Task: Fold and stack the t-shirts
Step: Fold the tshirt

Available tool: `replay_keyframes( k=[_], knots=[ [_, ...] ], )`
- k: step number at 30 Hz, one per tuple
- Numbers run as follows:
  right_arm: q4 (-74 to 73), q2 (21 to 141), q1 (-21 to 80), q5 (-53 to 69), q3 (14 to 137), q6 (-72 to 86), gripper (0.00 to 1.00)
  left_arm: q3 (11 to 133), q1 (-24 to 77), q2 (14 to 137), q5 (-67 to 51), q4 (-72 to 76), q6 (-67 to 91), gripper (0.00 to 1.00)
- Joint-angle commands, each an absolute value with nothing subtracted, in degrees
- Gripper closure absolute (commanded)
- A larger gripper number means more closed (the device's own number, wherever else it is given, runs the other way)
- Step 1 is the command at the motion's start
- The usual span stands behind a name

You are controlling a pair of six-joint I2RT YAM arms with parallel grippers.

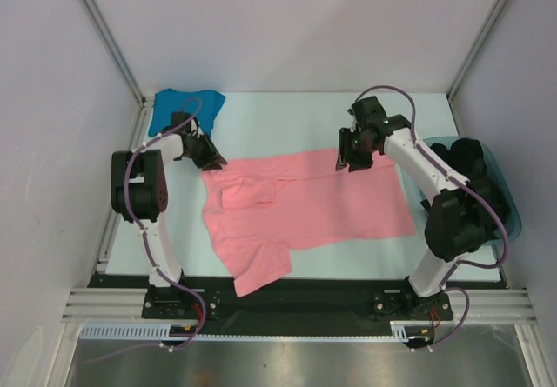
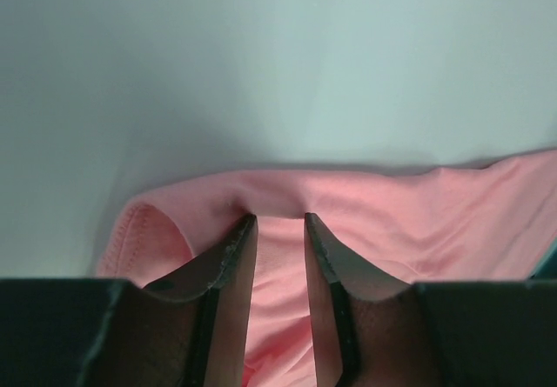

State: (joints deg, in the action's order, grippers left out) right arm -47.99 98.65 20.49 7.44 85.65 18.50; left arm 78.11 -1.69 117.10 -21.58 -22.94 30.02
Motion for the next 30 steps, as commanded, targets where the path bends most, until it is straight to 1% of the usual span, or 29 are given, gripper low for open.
replay_keyframes(
  k=[1, 7, 11, 13, 16, 17, 18, 20, 21, 22, 23, 25, 26, 28, 29, 30],
  knots=[
    [-48.08, 93.97, 18.99, 5.72, 81.57, 19.34, 0.53, 81.46, -4.22, 121.28, -17.23, -26.27, 28.13, 0.64],
    [-48.6, 89.83, 17.49, 5.45, 75.95, 19.86, 0.53, 88.41, -6.5, 124.54, -16.35, -29.7, 22.51, 0.65],
    [-49.83, 85.8, 17.32, 5.62, 73.22, 20.39, 0.52, 95.34, -6.77, 127.17, -15.9, -32.86, 19.69, 0.65],
    [-50.53, 84.38, 17.4, 5.45, 71.47, 20.39, 0.52, 95.89, -6.77, 126.31, -17.75, -32.52, 19.51, 0.6],
    [-51.76, 80.96, 17.32, 5.27, 69.53, 20.13, 0.52, 95.1, -5.1, 120.52, -14.51, -32.78, 19.69, 0.45],
    [-52.55, 80.25, 17.4, 5.36, 68.56, 19.87, 0.52, 94.31, -4.49, 118.32, -13.02, -33.74, 19.77, 0.38],
    [-53.08, 78.94, 17.4, 5.62, 68.29, 19.78, 0.52, 93.61, -3.44, 116.21, -11.79, -34.45, 19.95, 0.29],
    [-54.75, 77.7, 17.4, 6.06, 68.03, 19.51, 0.52, 89.68, -2.29, 108.4, -7.92, -36.11, 20.83, 0.22],
    [-55.1, 77.0, 17.4, 6.5, 67.59, 19.34, 0.52, 87.65, -1.15, 105.59, -6.69, -36.47, 21.18, 0.15],
    [-55.37, 75.43, 17.49, 6.76, 67.41, 18.9, 0.52, 85.45, -0.53, 101.99, -4.42, -36.91, 22.23, 0.13],
    [-55.72, 74.71, 17.49, 6.94, 67.33, 18.64, 0.51, 80.21, -0.53, 95.78, -3.35, -37.96, 22.85, 0.13],
    [-55.99, 72.87, 17.67, 7.99, 66.8, 18.02, 0.51, 74.21, 2.54, 88.36, -2.29, -38.84, 25.21, 0.14],
    [-56.07, 72.34, 17.67, 8.52, 66.62, 17.93, 0.51, 67.92, 3.94, 80.85, -2.46, -39.63, 25.83, 0.17],
    [-55.73, 71.11, 17.84, 10.36, 65.66, 17.49, 0.51, 61.73, 5.7, 73.77, -2.46, -40.6, 27.85, 0.2],
    [-55.55, 70.67, 18.02, 10.89, 65.22, 17.32, 0.51, 56.3, 7.45, 66.34, -3.51, -41.65, 28.56, 0.25],
    [-55.37, 70.4, 18.28, 11.94, 64.43, 17.31, 0.51, 53.99, 8.6, 63.22, -3.69, -42.88, 30.48, 0.29]
  ],
)
